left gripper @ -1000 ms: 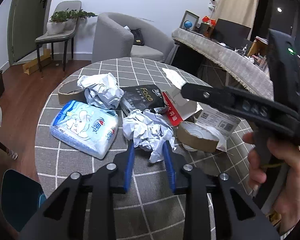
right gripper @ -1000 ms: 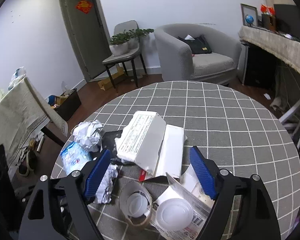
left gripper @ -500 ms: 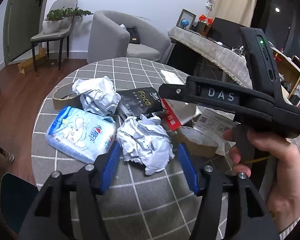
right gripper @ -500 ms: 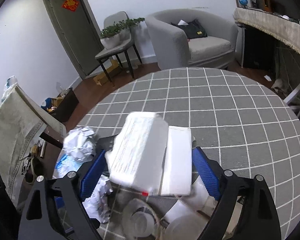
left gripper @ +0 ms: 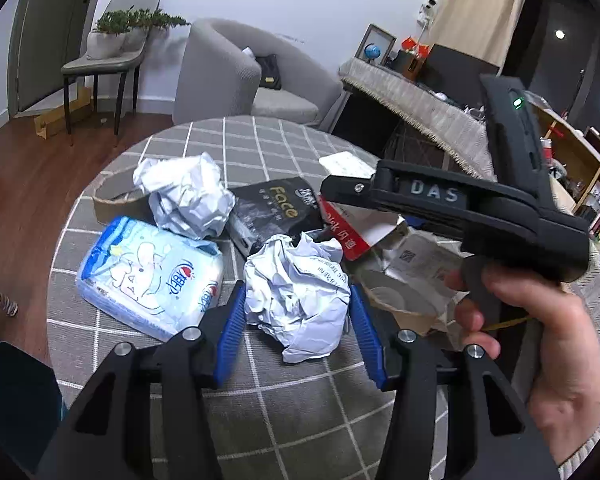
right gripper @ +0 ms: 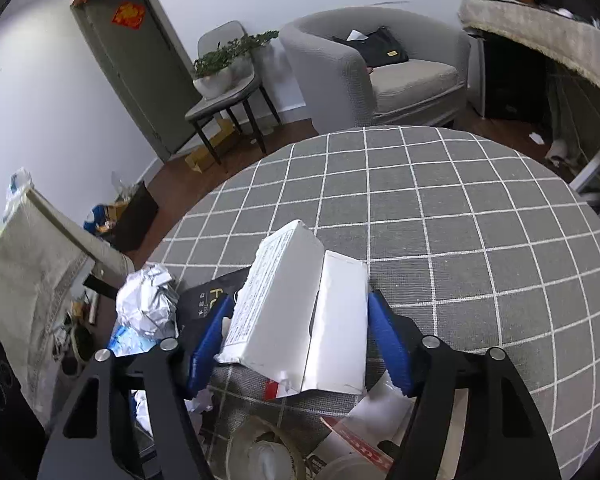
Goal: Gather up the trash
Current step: 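Grasp the crumpled foil ball with the left tool while the right tool grasps the white box, then carry both items over the teal bin and open both tools to drop them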
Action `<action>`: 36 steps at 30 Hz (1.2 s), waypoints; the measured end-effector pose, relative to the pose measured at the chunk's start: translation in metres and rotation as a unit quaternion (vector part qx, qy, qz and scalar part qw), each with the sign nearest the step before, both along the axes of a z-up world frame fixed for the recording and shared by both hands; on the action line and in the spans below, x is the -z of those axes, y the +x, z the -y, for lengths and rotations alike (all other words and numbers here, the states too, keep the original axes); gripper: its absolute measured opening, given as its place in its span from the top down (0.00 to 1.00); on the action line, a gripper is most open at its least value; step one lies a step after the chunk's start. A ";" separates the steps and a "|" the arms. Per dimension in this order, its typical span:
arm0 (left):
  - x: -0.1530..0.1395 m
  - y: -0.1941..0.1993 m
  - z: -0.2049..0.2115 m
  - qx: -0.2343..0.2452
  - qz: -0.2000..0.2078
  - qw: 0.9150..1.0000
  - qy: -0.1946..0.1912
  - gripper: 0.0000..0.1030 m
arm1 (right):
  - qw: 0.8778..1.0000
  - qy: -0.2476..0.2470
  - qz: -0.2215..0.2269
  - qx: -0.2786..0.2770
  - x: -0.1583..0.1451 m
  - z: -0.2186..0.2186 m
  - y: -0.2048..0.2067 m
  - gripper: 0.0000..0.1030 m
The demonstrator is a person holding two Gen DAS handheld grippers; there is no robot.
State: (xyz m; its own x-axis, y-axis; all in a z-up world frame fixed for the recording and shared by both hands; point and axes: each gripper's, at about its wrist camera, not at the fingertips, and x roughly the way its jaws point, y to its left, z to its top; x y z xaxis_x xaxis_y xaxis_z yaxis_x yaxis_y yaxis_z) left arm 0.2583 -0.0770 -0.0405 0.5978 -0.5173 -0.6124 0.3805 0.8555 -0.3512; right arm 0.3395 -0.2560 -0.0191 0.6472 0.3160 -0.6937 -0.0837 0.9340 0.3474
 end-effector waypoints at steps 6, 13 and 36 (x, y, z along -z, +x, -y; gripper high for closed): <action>-0.017 -0.014 -0.010 -0.005 0.030 1.000 -0.009 0.48 | 0.999 -0.013 0.031 0.019 -0.016 0.002 -0.010 0.35; -0.034 -0.025 -0.031 -0.023 0.054 0.998 -0.008 0.48 | 0.997 -0.025 0.072 0.015 -0.037 -0.011 -0.022 0.35; -0.035 -0.036 -0.164 -0.132 0.059 0.988 0.051 0.48 | 0.986 -0.023 0.126 -0.110 -0.056 -0.144 -0.036 0.35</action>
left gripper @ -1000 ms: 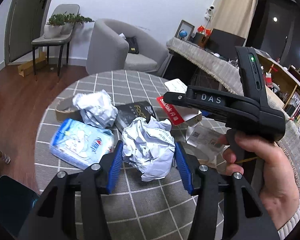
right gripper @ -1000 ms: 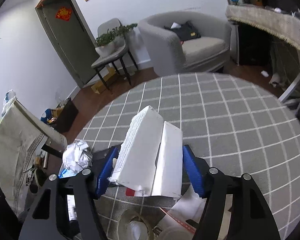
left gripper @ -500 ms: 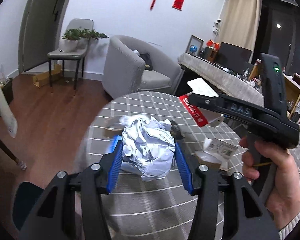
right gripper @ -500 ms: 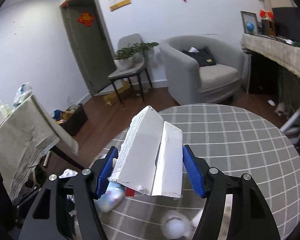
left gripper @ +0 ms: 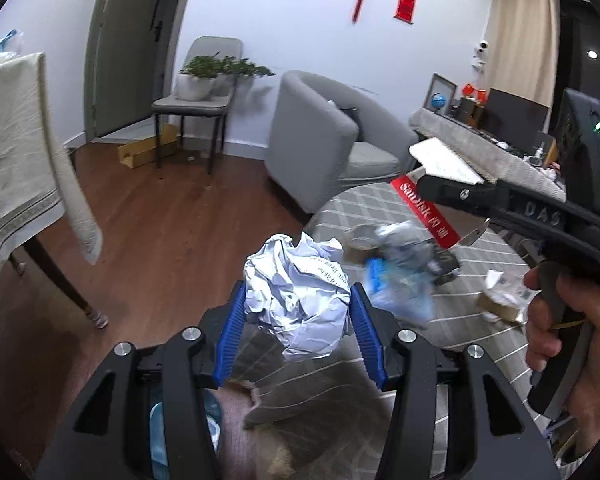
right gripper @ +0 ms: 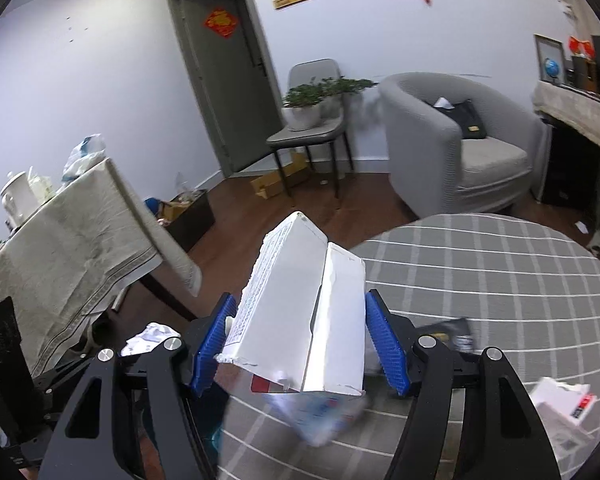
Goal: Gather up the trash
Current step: 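Carry both items over the teal bin and open both tools to drop them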
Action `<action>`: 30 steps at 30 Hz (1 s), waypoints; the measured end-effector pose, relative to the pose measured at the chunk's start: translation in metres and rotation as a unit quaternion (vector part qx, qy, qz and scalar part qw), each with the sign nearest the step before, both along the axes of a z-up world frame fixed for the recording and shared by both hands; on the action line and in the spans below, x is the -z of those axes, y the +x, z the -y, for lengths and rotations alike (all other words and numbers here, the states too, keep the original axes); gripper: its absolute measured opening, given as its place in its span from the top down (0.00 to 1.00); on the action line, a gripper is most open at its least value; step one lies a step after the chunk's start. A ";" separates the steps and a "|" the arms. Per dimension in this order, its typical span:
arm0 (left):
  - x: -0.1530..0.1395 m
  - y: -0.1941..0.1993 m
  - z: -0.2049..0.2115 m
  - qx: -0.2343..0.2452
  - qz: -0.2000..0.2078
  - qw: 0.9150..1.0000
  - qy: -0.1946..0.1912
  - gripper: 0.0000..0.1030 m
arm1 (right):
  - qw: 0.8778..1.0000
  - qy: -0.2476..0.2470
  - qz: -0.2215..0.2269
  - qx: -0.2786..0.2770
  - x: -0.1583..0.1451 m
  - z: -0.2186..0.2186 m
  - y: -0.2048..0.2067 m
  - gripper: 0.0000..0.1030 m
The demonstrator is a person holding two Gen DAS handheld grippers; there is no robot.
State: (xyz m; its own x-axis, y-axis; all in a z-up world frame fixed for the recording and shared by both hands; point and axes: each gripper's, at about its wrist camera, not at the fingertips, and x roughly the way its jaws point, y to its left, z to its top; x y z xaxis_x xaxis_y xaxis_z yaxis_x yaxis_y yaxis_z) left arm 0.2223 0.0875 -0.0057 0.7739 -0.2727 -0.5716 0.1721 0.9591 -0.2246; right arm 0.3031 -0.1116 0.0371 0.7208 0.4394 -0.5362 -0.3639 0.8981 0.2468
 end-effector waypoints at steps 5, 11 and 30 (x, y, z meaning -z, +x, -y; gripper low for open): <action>0.018 0.003 -0.027 -0.016 -0.023 1.000 0.013 0.47 | 1.000 -0.001 -0.005 -0.031 0.003 -0.037 0.000 0.35; 0.038 0.004 -0.057 -0.032 -0.050 0.998 0.027 0.47 | 0.998 -0.003 -0.017 -0.059 0.013 -0.077 0.002 0.35; 0.148 0.003 -0.148 -0.075 -0.206 0.975 0.035 0.47 | 0.985 -0.062 -0.089 -0.136 0.078 -0.202 0.000 0.35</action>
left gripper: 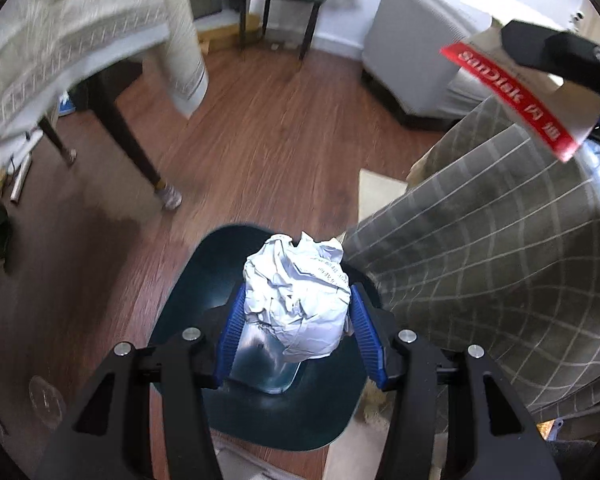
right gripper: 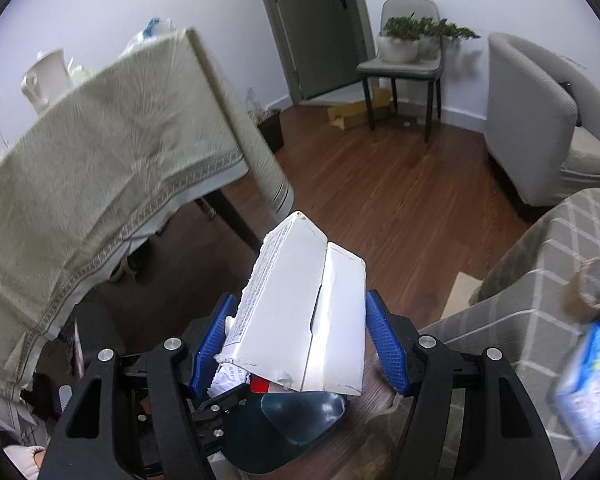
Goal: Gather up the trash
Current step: 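Carry both items over the teal bin and open both tools to drop them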
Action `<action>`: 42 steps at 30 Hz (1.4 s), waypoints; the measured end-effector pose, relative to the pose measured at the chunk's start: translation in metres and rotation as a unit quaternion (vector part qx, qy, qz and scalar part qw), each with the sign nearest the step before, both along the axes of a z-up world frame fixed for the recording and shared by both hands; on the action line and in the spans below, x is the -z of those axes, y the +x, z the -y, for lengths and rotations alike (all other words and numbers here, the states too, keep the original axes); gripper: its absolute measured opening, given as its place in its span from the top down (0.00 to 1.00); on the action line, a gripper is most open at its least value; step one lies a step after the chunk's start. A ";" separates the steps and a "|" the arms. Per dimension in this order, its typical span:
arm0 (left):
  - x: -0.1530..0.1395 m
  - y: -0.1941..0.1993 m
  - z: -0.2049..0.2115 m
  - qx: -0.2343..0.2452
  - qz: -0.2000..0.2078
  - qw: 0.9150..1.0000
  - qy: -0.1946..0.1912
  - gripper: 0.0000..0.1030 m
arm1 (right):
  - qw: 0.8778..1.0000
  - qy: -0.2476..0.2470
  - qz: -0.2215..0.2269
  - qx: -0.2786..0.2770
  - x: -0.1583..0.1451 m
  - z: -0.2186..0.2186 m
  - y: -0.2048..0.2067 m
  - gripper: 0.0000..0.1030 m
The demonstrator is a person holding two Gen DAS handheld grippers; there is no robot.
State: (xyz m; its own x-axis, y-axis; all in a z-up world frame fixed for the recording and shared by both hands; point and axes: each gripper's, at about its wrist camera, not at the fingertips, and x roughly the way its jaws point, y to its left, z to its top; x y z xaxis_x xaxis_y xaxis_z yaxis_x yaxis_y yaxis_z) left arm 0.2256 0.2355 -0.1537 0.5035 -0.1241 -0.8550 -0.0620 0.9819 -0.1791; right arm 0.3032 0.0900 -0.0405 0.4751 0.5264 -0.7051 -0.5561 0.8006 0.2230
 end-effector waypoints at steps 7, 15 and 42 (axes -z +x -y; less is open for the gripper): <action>0.038 0.002 -0.017 0.001 -0.070 0.998 -0.004 0.45 | 0.999 -0.029 -0.028 -0.018 0.027 -0.030 0.000 0.35; 0.041 -0.007 -0.028 -0.002 -0.079 0.997 -0.002 0.34 | 0.996 -0.060 -0.063 -0.022 0.065 -0.047 0.004 0.35; -0.097 -0.039 -0.045 -0.042 0.125 0.991 -0.009 0.62 | 0.970 -0.182 -0.139 -0.076 0.177 -0.098 -0.016 0.35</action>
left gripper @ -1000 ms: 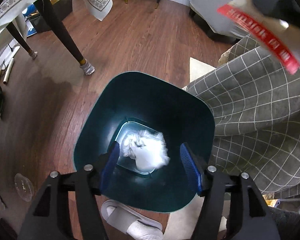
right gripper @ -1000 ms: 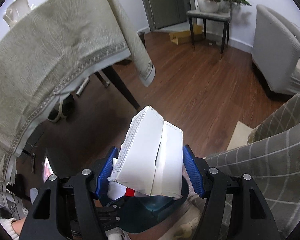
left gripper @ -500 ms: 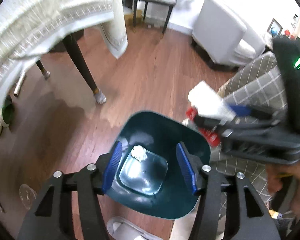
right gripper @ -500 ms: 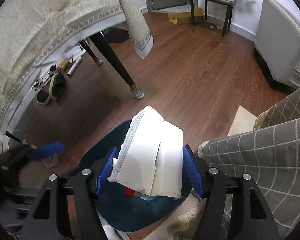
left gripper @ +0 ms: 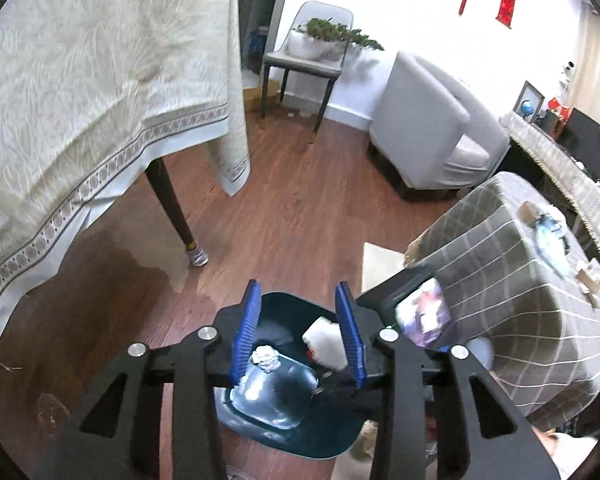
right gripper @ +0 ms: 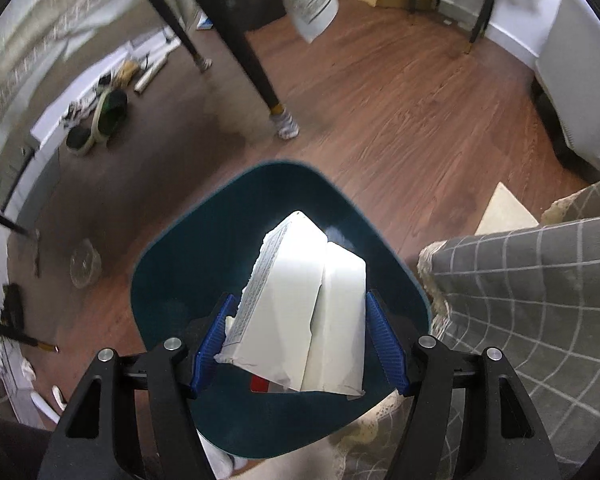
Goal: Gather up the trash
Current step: 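Carry both items over the teal bin and open both tools to drop them, then move both tools back over the table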
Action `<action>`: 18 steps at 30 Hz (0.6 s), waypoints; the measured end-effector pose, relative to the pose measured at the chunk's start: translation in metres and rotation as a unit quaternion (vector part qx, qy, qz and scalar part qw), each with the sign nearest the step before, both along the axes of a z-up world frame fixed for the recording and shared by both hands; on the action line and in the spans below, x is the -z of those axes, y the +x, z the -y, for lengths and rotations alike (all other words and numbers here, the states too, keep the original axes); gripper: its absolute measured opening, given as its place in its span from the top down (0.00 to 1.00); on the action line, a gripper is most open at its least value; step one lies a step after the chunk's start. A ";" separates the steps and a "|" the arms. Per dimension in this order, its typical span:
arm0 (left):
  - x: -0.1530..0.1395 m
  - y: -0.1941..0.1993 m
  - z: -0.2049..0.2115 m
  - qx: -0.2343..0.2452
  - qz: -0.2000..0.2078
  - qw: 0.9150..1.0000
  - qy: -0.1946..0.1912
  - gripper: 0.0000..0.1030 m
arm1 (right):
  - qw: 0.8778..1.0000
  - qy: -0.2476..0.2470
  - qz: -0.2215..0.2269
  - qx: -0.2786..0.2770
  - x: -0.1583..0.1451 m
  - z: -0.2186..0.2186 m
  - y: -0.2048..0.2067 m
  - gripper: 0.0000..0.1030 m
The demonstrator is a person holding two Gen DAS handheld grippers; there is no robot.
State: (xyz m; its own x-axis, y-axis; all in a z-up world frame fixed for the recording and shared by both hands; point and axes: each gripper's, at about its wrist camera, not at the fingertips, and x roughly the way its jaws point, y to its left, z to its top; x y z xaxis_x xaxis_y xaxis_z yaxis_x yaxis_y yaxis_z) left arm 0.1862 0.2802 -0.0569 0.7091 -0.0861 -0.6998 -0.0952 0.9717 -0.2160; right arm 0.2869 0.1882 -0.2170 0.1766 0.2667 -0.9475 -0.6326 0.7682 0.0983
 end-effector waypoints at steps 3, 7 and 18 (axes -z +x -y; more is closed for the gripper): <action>-0.011 -0.005 0.004 0.004 0.006 1.000 -0.005 0.65 | 1.000 -0.013 -0.015 -0.008 0.015 -0.003 -0.007 0.35; -0.023 -0.006 0.006 0.003 0.007 1.000 -0.014 0.65 | 0.999 -0.035 -0.019 -0.028 0.029 -0.007 -0.017 0.31; -0.060 -0.018 0.015 0.011 0.044 0.999 0.006 0.66 | 0.998 -0.033 -0.011 -0.044 0.024 -0.001 -0.033 0.25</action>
State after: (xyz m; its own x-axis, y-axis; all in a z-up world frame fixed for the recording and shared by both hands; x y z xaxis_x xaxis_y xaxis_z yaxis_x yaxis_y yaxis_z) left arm 0.1681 0.2655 0.0029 0.7666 -0.0941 -0.6352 -0.0557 0.9758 -0.2117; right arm 0.2542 0.1895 -0.2406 0.1337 0.2177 -0.9668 -0.6963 0.7148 0.0647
